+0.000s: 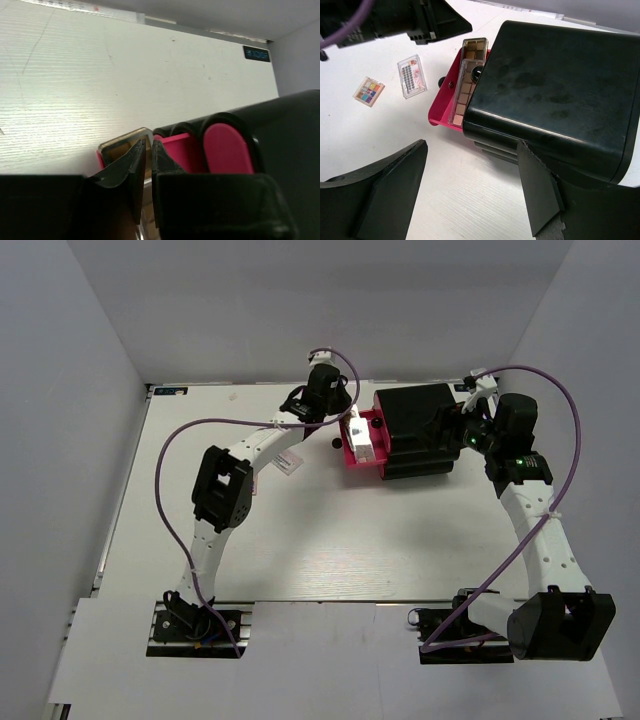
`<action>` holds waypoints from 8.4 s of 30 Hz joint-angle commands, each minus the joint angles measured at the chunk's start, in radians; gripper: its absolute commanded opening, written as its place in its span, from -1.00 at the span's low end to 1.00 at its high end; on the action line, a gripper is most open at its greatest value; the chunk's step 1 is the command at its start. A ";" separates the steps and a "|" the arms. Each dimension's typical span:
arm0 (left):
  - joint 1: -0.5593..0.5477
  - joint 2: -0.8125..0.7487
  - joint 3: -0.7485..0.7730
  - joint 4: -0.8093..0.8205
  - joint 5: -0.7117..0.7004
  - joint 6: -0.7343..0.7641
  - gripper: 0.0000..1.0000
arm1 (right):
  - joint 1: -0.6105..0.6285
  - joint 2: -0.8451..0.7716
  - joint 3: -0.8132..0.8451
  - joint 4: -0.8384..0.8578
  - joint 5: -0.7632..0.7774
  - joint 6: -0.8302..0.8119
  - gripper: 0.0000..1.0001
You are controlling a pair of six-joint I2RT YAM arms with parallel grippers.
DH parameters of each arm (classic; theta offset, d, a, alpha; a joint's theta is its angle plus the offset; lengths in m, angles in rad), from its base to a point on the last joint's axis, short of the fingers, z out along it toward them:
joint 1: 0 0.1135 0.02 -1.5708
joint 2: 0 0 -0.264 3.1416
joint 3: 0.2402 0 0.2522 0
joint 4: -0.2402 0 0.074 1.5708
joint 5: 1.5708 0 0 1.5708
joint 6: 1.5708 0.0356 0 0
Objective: Organize the makeup
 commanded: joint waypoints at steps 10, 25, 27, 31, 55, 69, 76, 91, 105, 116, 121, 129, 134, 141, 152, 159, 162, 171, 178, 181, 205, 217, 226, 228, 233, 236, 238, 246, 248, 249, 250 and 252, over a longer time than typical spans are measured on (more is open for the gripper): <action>-0.001 0.032 0.038 0.040 -0.153 0.000 -0.55 | -0.012 0.008 -0.007 0.048 -0.035 0.016 0.56; -0.001 0.089 0.061 0.029 -0.055 0.005 -0.46 | -0.015 0.016 -0.008 0.050 -0.036 0.016 0.56; -0.001 0.083 0.059 0.026 -0.046 0.005 -0.45 | -0.017 0.013 -0.008 0.051 -0.036 0.018 0.56; -0.001 0.072 0.057 0.027 -0.015 0.014 -0.46 | -0.015 0.013 -0.010 0.051 -0.039 0.018 0.56; -0.001 0.002 0.031 0.009 0.065 0.028 -0.15 | -0.059 0.005 -0.010 0.051 -0.071 0.036 0.57; 0.039 -0.567 -0.438 -0.034 -0.052 -0.011 0.53 | -0.061 -0.027 -0.062 0.083 -0.180 -0.089 0.78; 0.145 -0.684 -0.642 -0.342 -0.113 0.073 0.96 | -0.059 -0.012 -0.065 0.079 -0.236 -0.102 0.39; 0.294 -0.503 -0.748 -0.478 -0.118 0.276 0.96 | -0.061 0.008 -0.047 0.053 -0.251 -0.086 0.73; 0.361 -0.380 -0.739 -0.425 0.022 0.351 0.96 | -0.059 0.017 -0.048 0.053 -0.249 -0.085 0.73; 0.370 -0.345 -0.713 -0.441 0.068 0.347 0.85 | -0.063 0.010 -0.048 0.056 -0.249 -0.083 0.72; 0.347 -0.467 -0.719 -0.405 0.146 0.351 0.01 | -0.061 0.013 -0.051 0.057 -0.254 -0.079 0.69; 0.304 -0.575 -0.650 -0.375 0.472 0.308 -0.43 | -0.061 0.019 -0.051 0.060 -0.251 -0.077 0.66; 0.237 -0.558 -0.558 -0.284 0.637 0.206 -0.47 | -0.059 0.025 -0.051 0.060 -0.245 -0.073 0.60; 0.125 -0.417 -0.395 -0.195 0.602 0.042 -0.51 | -0.061 0.022 -0.051 0.068 -0.237 -0.068 0.41; 0.014 -0.205 -0.124 -0.187 0.428 -0.104 -0.46 | -0.063 0.019 -0.051 0.069 -0.233 -0.063 0.40; -0.018 -0.123 -0.021 -0.250 0.355 -0.138 0.06 | -0.066 0.017 -0.051 0.068 -0.229 -0.063 0.41; -0.018 -0.133 -0.021 -0.261 0.328 -0.138 0.32 | -0.066 0.016 -0.053 0.069 -0.229 -0.060 0.41; -0.018 -0.133 -0.022 -0.299 0.316 -0.135 0.38 | -0.067 0.014 -0.053 0.069 -0.229 -0.054 0.43; -0.018 -0.113 -0.021 -0.316 0.321 -0.146 0.69 | -0.069 0.019 -0.053 0.071 -0.229 -0.053 0.44; -0.018 -0.113 -0.018 -0.316 0.325 -0.150 0.85 | -0.072 0.016 -0.053 0.069 -0.229 -0.053 0.44; 0.103 -0.484 -0.491 -0.088 0.279 -0.092 -1.00 | -0.090 0.019 0.006 0.114 0.082 0.009 -1.00; 0.177 -0.310 -0.559 0.024 0.411 -0.124 -1.00 | -0.141 0.269 0.235 0.100 0.304 -0.008 -0.35; 0.146 -0.080 -0.297 -0.120 0.436 -0.112 -1.00 | -0.136 0.450 0.346 0.020 0.425 -0.137 -0.20; 0.146 -0.069 -0.289 -0.132 0.433 -0.104 -1.00 | -0.135 0.484 0.355 0.020 0.450 -0.158 -0.20; 0.137 -0.027 -0.249 -0.141 0.460 -0.100 -1.00 | -0.136 0.559 0.395 0.011 0.488 -0.181 -0.21; 0.126 -0.001 -0.214 -0.132 0.492 -0.107 -1.00 | -0.136 0.596 0.404 -0.006 0.464 -0.195 -0.22; 0.114 0.014 -0.185 -0.122 0.512 -0.118 -1.00 | -0.138 0.600 0.404 -0.016 0.410 -0.201 -0.23; 0.080 0.078 -0.070 -0.134 0.546 -0.132 -1.00 | -0.138 0.605 0.386 -0.053 0.275 -0.226 -0.30; 0.071 0.081 -0.052 -0.134 0.546 -0.135 -1.00 | -0.138 0.606 0.388 -0.058 0.271 -0.227 -0.31; 0.062 0.088 -0.045 -0.135 0.545 -0.137 -1.00 | -0.138 0.608 0.388 -0.061 0.265 -0.229 -0.31; 0.062 0.091 -0.036 -0.137 0.546 -0.138 -1.00 | -0.136 0.613 0.388 -0.061 0.261 -0.227 -0.31; 0.053 0.103 -0.016 -0.137 0.546 -0.143 -1.00 | -0.138 0.613 0.388 -0.065 0.257 -0.227 -0.31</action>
